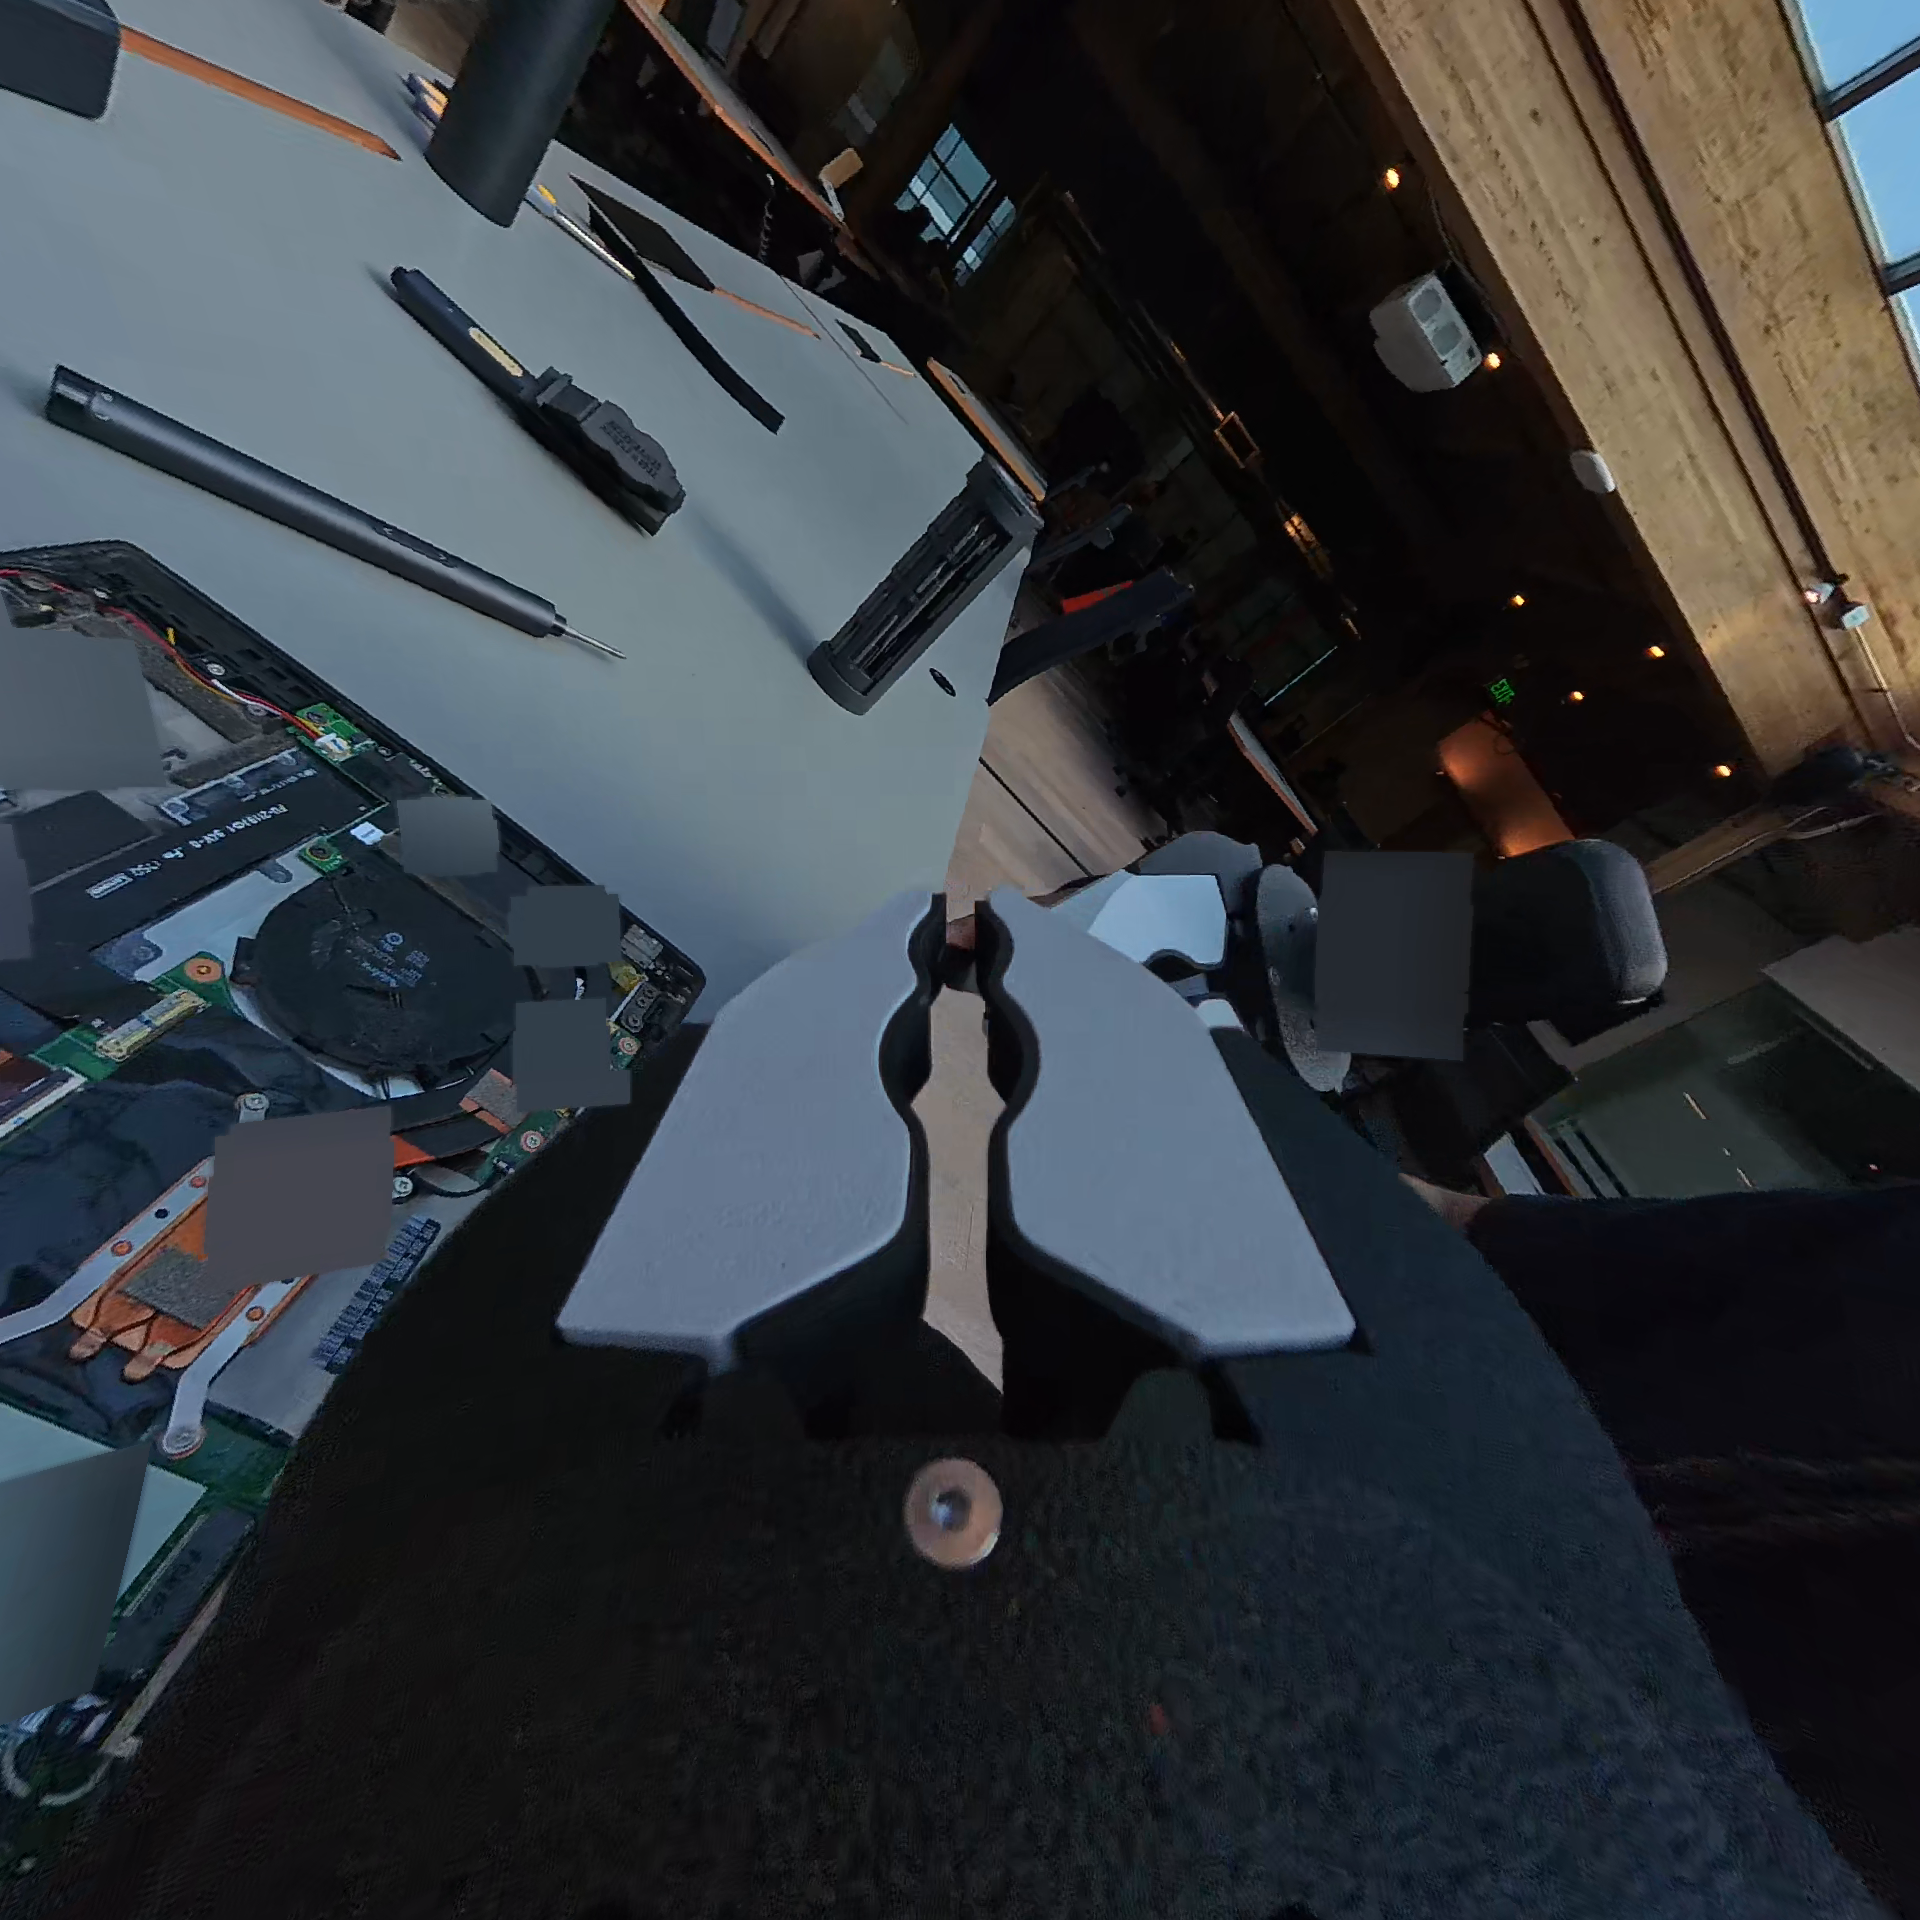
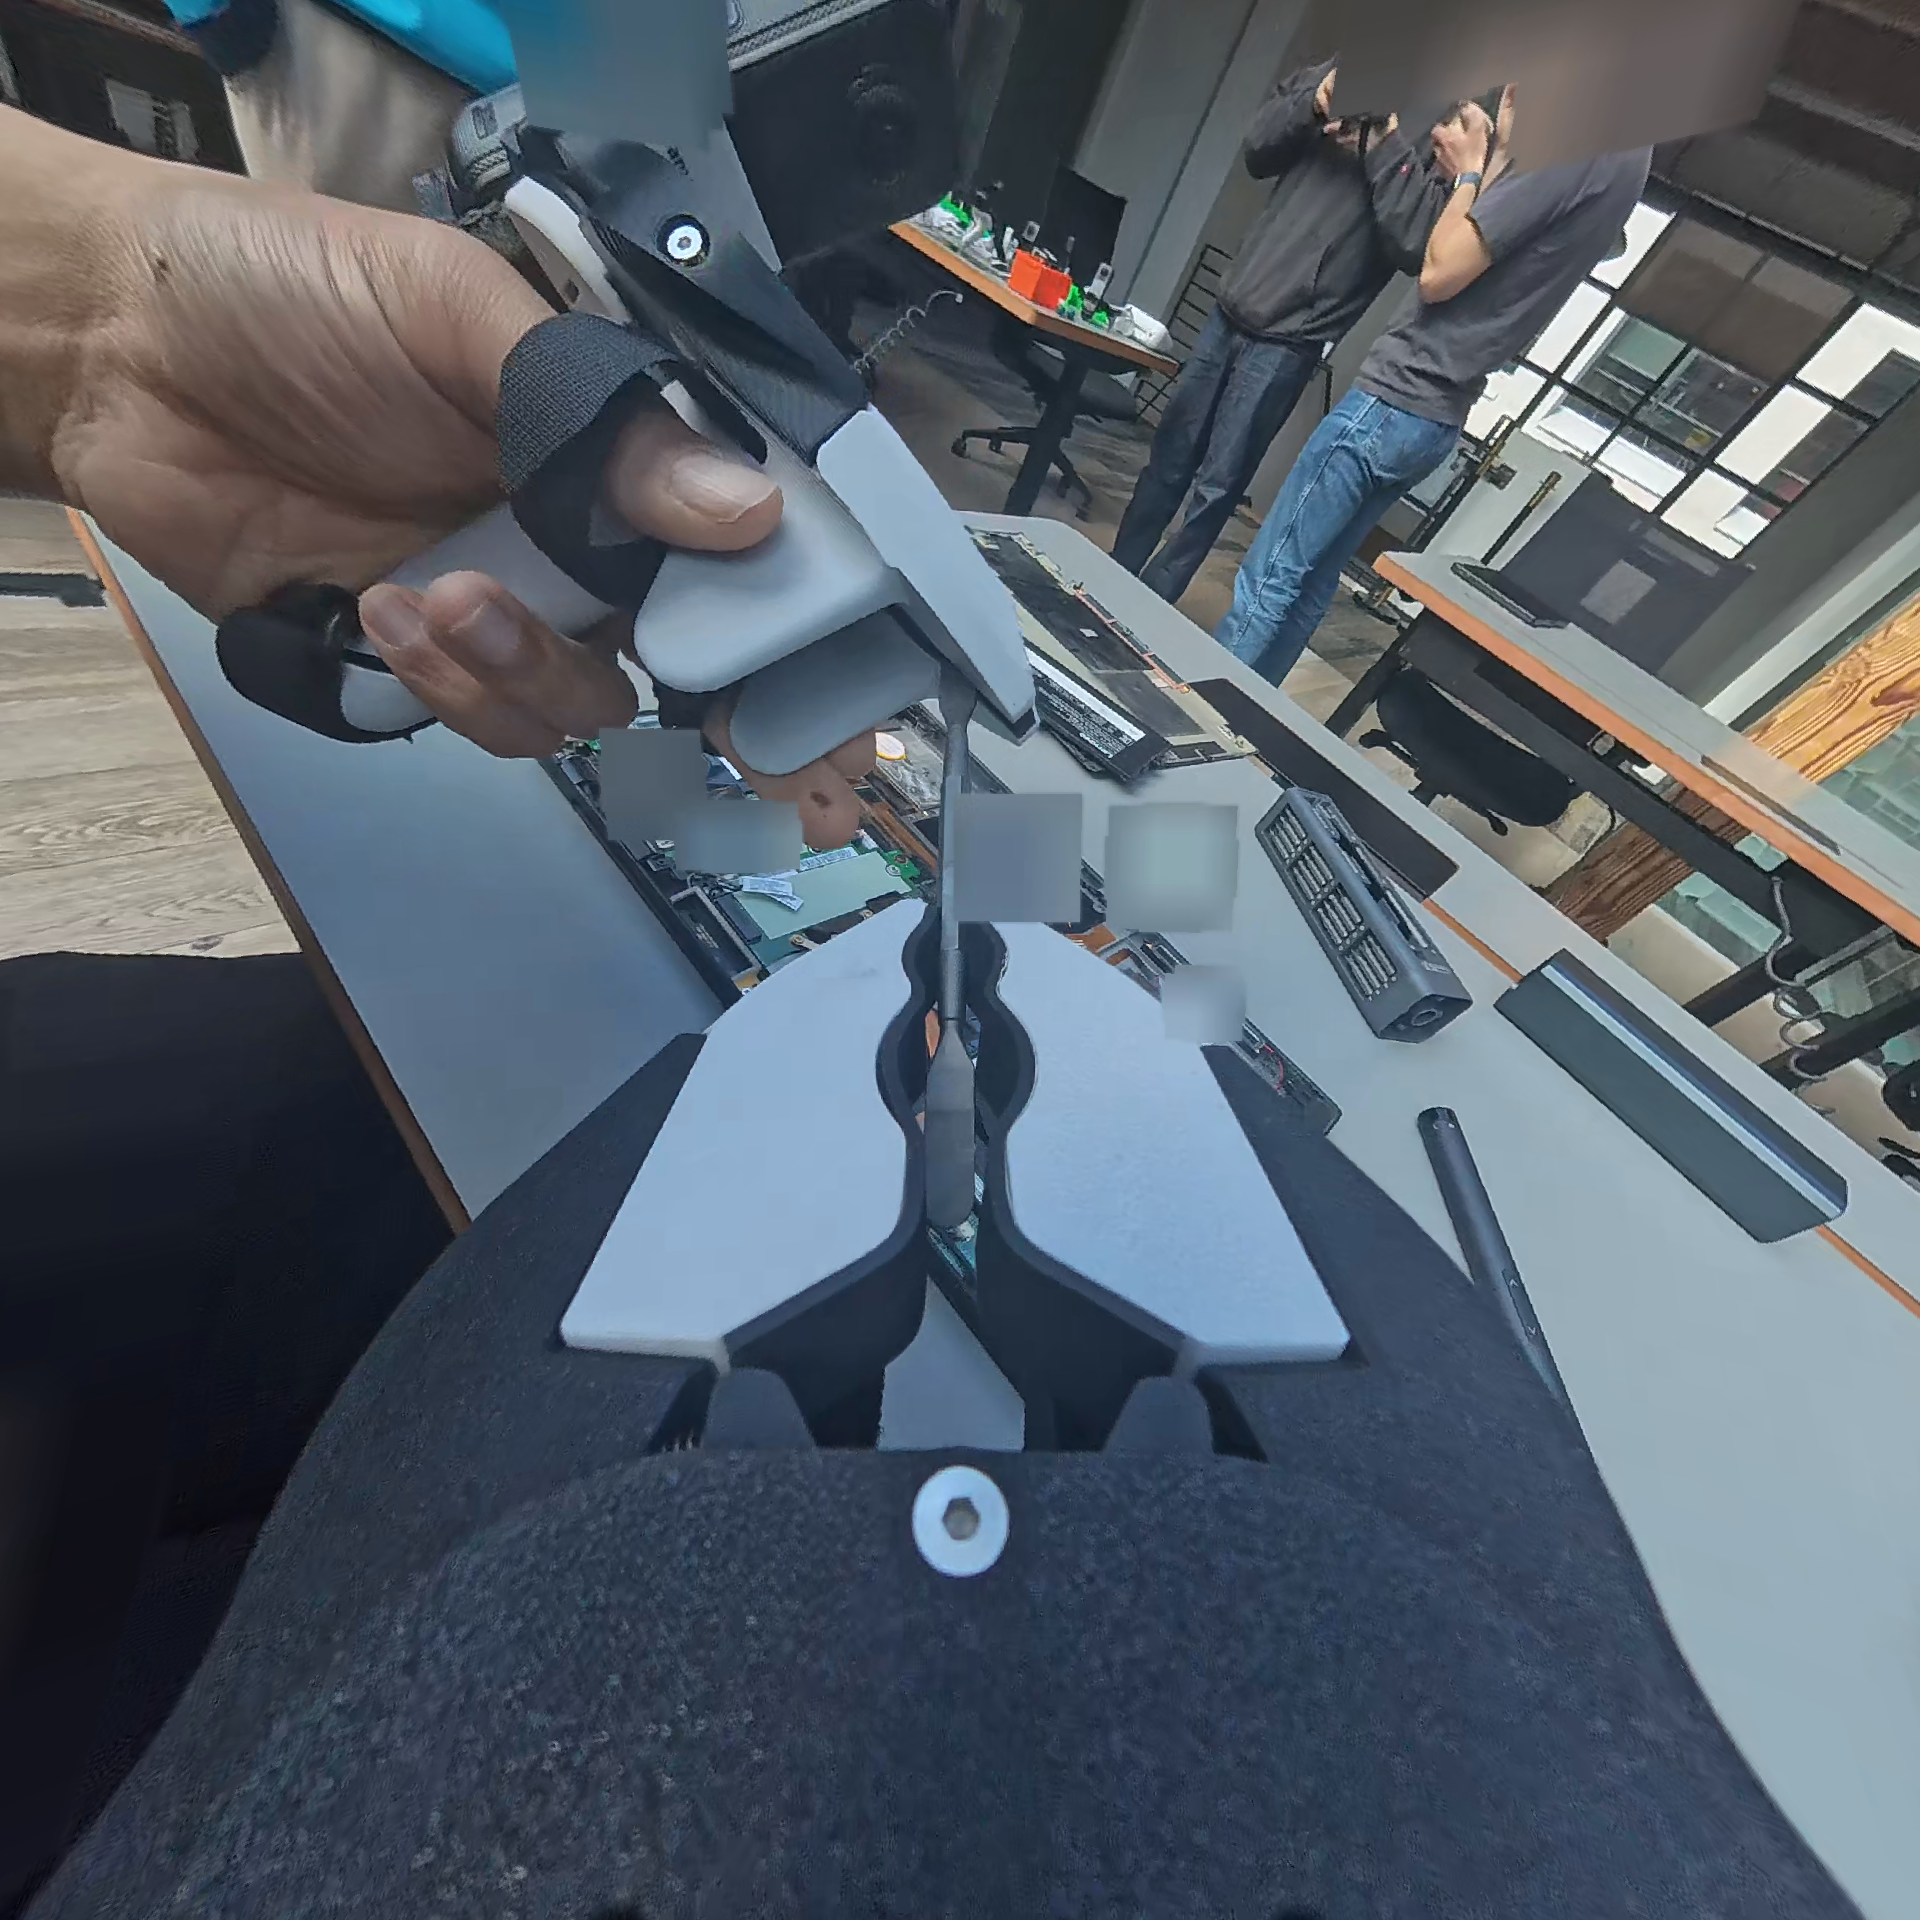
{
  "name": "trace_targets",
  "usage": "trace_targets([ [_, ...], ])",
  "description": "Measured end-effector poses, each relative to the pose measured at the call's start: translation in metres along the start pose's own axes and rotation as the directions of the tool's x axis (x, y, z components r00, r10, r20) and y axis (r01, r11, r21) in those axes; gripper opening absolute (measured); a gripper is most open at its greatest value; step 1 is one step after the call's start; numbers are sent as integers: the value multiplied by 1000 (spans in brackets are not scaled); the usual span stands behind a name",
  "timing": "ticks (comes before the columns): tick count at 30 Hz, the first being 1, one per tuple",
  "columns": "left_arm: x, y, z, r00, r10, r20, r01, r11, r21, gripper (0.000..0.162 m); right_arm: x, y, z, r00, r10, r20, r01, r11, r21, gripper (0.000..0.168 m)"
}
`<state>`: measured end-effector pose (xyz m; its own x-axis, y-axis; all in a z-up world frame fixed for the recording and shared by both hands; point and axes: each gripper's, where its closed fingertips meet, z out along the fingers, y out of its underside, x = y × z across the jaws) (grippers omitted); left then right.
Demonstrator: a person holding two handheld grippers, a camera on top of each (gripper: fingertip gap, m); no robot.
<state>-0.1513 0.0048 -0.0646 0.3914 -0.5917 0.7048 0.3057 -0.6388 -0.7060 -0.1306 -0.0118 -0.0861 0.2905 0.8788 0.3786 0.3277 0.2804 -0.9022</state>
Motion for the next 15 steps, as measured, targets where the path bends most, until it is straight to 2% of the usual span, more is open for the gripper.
trace_targets([
  [11, -6, 4, -9, 1000, -5, 23, 5, 1000, -5, 6, 0, 5, 2, 997, 8, 72, -3, 998, -68, 4],
  [15, -1, 6, -13, 999, -38, -9, 38, 999, 9, 4, -1, 9, 3, 994, 33, 103, -23, 995, -94, 4],
])
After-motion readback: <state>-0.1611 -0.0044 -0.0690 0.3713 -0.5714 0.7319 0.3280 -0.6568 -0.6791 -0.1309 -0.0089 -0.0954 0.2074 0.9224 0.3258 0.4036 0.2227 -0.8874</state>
